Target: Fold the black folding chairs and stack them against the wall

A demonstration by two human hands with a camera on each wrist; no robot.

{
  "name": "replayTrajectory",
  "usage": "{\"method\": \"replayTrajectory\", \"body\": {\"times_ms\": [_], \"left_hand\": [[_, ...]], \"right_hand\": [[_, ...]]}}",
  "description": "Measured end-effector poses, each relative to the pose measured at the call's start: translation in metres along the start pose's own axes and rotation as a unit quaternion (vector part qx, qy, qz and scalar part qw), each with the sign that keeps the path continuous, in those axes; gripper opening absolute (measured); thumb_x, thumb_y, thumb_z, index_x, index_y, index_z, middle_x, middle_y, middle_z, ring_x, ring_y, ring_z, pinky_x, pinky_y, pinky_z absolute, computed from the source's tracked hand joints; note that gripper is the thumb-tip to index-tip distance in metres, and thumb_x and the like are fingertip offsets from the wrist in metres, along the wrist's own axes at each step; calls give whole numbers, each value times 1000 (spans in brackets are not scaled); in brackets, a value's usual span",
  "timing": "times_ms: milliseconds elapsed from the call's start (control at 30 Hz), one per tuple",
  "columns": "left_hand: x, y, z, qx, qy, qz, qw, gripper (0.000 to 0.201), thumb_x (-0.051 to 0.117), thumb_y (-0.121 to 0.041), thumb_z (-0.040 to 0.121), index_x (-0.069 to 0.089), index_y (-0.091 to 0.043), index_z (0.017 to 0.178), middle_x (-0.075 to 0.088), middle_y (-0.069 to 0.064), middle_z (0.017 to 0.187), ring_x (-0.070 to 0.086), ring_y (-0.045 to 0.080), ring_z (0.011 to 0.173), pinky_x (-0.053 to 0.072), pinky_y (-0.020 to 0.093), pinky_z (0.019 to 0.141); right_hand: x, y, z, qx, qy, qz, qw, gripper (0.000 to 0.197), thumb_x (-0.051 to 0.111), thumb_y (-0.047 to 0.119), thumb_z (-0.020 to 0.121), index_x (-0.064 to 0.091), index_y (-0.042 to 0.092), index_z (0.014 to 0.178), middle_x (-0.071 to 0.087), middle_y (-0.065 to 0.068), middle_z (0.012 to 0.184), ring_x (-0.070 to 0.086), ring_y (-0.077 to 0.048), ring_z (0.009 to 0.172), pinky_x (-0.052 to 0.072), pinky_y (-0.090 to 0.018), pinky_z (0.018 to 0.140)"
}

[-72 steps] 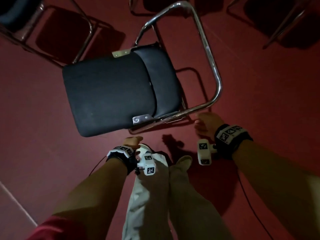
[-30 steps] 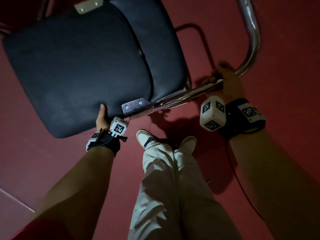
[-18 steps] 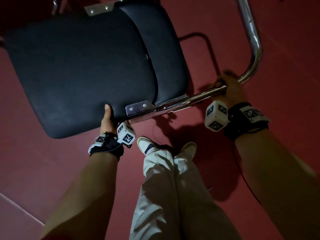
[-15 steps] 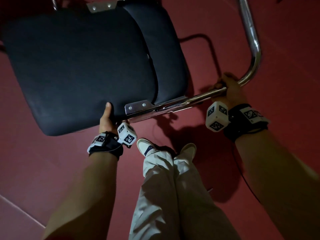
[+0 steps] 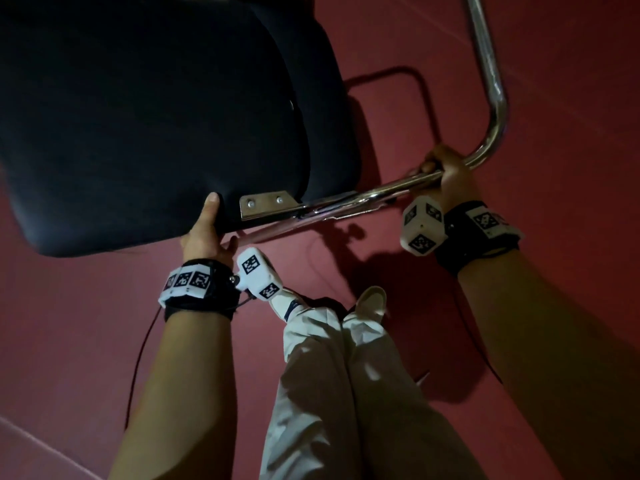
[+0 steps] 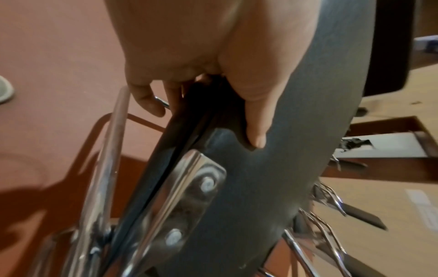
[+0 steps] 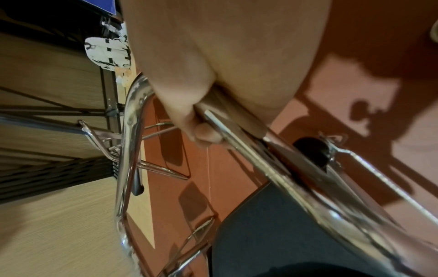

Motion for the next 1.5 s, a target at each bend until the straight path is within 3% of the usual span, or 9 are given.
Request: {"method": "replayTrajectory", "body": {"times_ms": [133, 267, 500, 733, 900, 1000, 1200, 1367, 1500], "left_hand": [[17, -7, -16, 29, -18, 36, 999, 72, 86, -43, 72, 53, -24, 133, 68, -4, 120, 66, 16, 109, 51, 35, 85], [35, -13, -34, 81, -19, 34, 996, 83, 90, -44, 60, 51, -30, 131, 68, -8, 122, 65, 15, 112, 47, 43, 105], [57, -23, -69, 142, -57, 64, 986, 78, 87, -28, 76, 39, -15, 136, 58, -8, 112, 58, 13, 112, 44, 27, 102], [54, -38, -89, 147, -12, 128, 981, 82, 86, -46, 71, 34, -17, 128, 55, -2, 124, 58, 16, 113, 44, 34, 102], [38, -46, -87, 135, 37, 110, 984, 92, 82, -64, 60, 42, -35, 138, 64, -10, 128, 64, 17, 114, 45, 47, 93], [35, -47, -86, 107, 41, 103, 988, 91, 83, -57, 53, 55, -26, 134, 71, -7, 118, 68, 15, 108, 49, 41, 90], [27, -39, -89, 101, 22, 47, 994, 80, 86, -34, 67, 50, -11, 135, 68, 5, 122, 68, 19, 110, 55, 32, 90], [40, -38, -98, 130, 22, 61, 989, 52, 82, -22, 80, 52, -22, 123, 66, 1, 120, 65, 17, 110, 50, 36, 101], [61, -42, -108, 179, 24, 72, 981, 41, 80, -18, 82, 51, -31, 107, 64, -5, 114, 65, 13, 105, 52, 26, 90]], "right_hand": [[-15, 10, -4, -1, -12, 31, 999, 24, 53, 6, 85, 46, 13, 63, 43, 0, 51, 43, -18, 55, 44, -35, 72], [-22, 23, -20, -18, -8, 87, 996, 24, 54, 3, 88, 49, 12, 67, 47, 0, 53, 44, -14, 52, 44, -29, 65], [5, 46, -69, -77, 41, 117, 989, 30, 48, -10, 90, 49, 13, 70, 50, -1, 50, 46, -11, 43, 43, -22, 48], [8, 55, -90, -109, 80, 68, 988, 27, 53, -4, 92, 56, 11, 71, 56, -4, 57, 53, -15, 52, 47, -30, 58], [8, 61, -97, -120, 77, 27, 989, 23, 61, 23, 95, 53, 6, 107, 63, -8, 71, 68, -27, 67, 57, -39, 67], [13, 74, -102, -118, 96, 15, 988, 34, 57, 32, 98, 40, 29, 128, 64, -11, 85, 70, -45, 83, 58, -55, 76], [22, 85, -105, -176, 75, 2, 982, 28, 52, -5, 91, 46, 12, 113, 56, -10, 86, 62, -17, 63, 58, -40, 72], [17, 96, -99, -192, 70, -9, 979, 23, 45, -8, 90, 39, 13, 97, 57, -10, 72, 56, -19, 54, 53, -36, 62], [10, 104, -104, -190, 84, -2, 978, 27, 48, -8, 90, 39, 17, 90, 58, -9, 71, 56, -20, 56, 54, -38, 66]]}}
Point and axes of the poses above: each hand's wrist, its own z-axis towards the middle knuckle, its own x-axis out of the palm, y = z × x, the point moved 3 cm from there along z, towards the middle knuckle
